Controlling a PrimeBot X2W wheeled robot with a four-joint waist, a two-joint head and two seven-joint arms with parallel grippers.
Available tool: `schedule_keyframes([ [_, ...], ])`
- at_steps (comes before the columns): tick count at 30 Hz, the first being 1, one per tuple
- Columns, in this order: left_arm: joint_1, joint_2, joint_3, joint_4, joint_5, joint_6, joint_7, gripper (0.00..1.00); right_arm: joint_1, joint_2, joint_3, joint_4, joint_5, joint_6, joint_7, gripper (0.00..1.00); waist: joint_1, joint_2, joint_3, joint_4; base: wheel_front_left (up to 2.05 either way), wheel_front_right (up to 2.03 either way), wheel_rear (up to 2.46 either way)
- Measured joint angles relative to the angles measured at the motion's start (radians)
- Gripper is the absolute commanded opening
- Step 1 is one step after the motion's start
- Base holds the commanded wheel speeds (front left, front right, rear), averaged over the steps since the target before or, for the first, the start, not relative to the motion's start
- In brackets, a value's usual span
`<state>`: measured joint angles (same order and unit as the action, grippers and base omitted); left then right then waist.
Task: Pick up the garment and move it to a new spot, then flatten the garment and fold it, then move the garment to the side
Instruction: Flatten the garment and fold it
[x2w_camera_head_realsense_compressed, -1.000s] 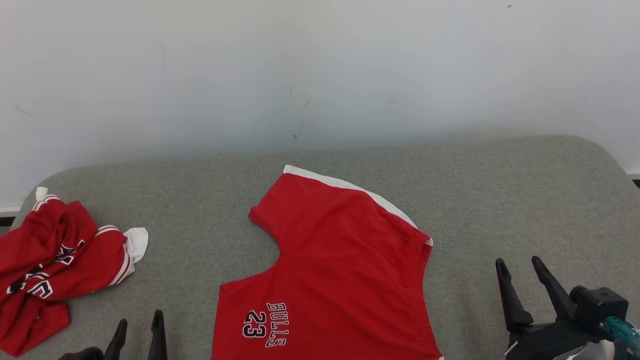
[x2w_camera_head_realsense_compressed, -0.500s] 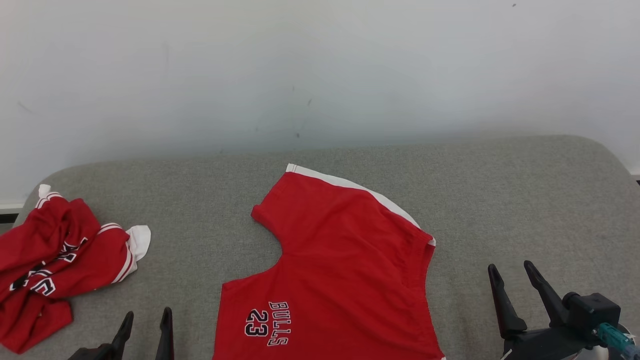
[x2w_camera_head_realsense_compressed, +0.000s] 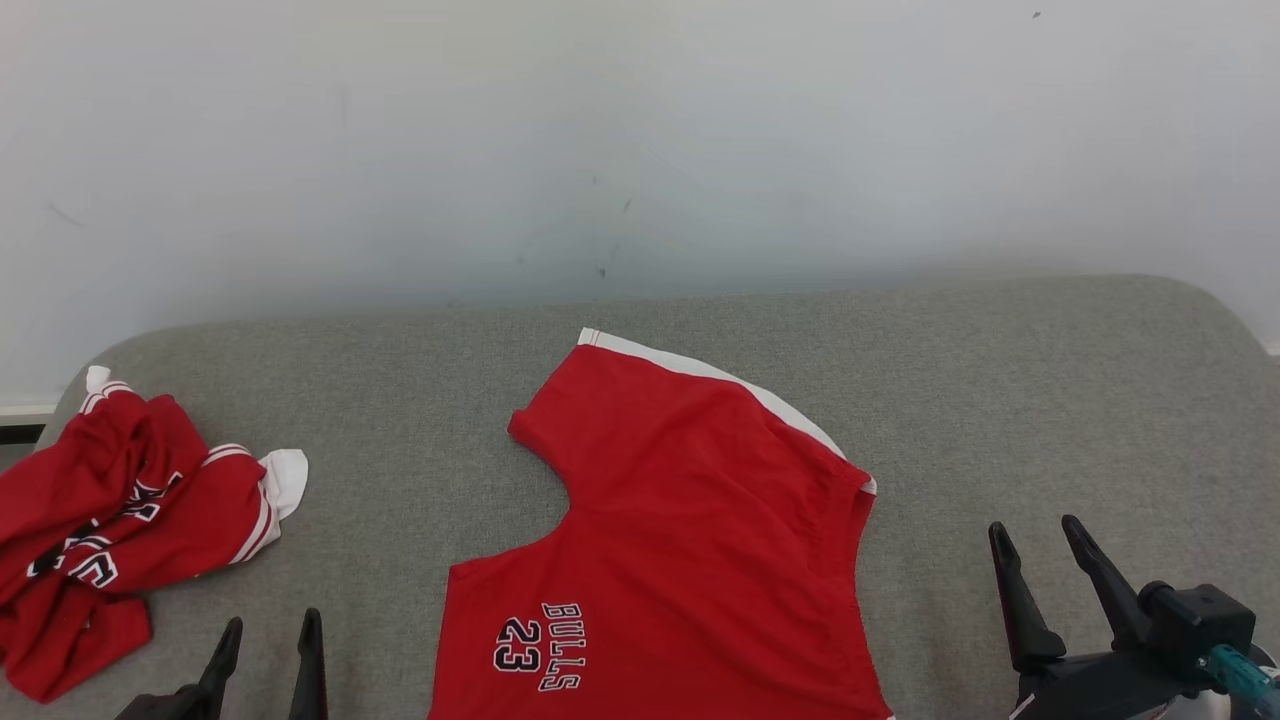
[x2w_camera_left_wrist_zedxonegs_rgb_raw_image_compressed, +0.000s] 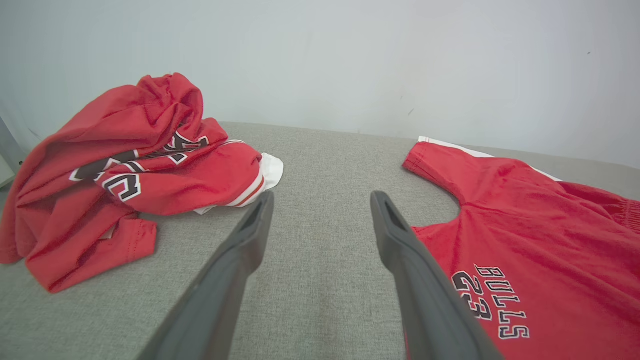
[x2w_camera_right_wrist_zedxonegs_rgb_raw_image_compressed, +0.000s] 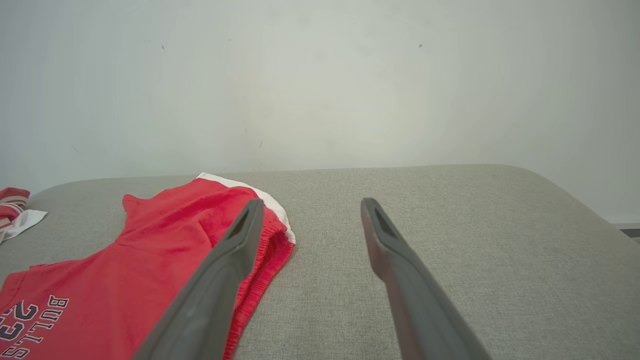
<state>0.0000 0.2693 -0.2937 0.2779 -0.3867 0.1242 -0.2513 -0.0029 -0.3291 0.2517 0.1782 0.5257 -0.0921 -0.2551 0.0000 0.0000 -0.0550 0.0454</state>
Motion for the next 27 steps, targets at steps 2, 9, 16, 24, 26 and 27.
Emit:
schedule_keyframes([
  [2,0.002,0.0,0.004,0.0,0.001,0.0,0.003,1.0,0.003,0.002,-0.005,0.0,0.0,0.0,0.0,1.0,0.0,0.0,0.0,0.0,0.0,0.0,0.0],
  [9,0.016,-0.004,0.008,-0.007,0.012,0.0,0.013,1.0,0.015,0.011,-0.015,0.0,-0.005,0.005,0.0,1.0,0.0,0.0,0.001,0.001,0.0,0.0,0.0],
  [16,0.016,-0.005,-0.023,-0.027,0.044,0.0,0.04,1.0,0.028,0.01,-0.02,0.002,-0.008,0.022,0.0,1.0,0.0,0.0,0.002,0.014,0.0,0.0,0.0],
  [24,0.04,0.002,-0.087,-0.057,0.047,-0.034,0.105,1.0,0.082,0.006,0.019,0.007,0.021,0.085,0.023,1.0,-0.0001,0.0,0.003,0.04,0.0,0.0,0.0],
  [26,0.056,0.007,-0.097,-0.062,0.046,-0.043,0.125,1.0,0.082,0.003,0.034,0.004,0.028,0.103,0.041,1.0,0.0,0.0,0.003,0.044,0.0,0.0,0.0],
  [27,0.061,0.01,-0.105,-0.063,0.046,-0.053,0.137,1.0,0.083,0.001,0.038,0.002,0.03,0.111,0.049,1.0,0.0,0.0,0.003,0.045,0.0,0.0,0.0],
])
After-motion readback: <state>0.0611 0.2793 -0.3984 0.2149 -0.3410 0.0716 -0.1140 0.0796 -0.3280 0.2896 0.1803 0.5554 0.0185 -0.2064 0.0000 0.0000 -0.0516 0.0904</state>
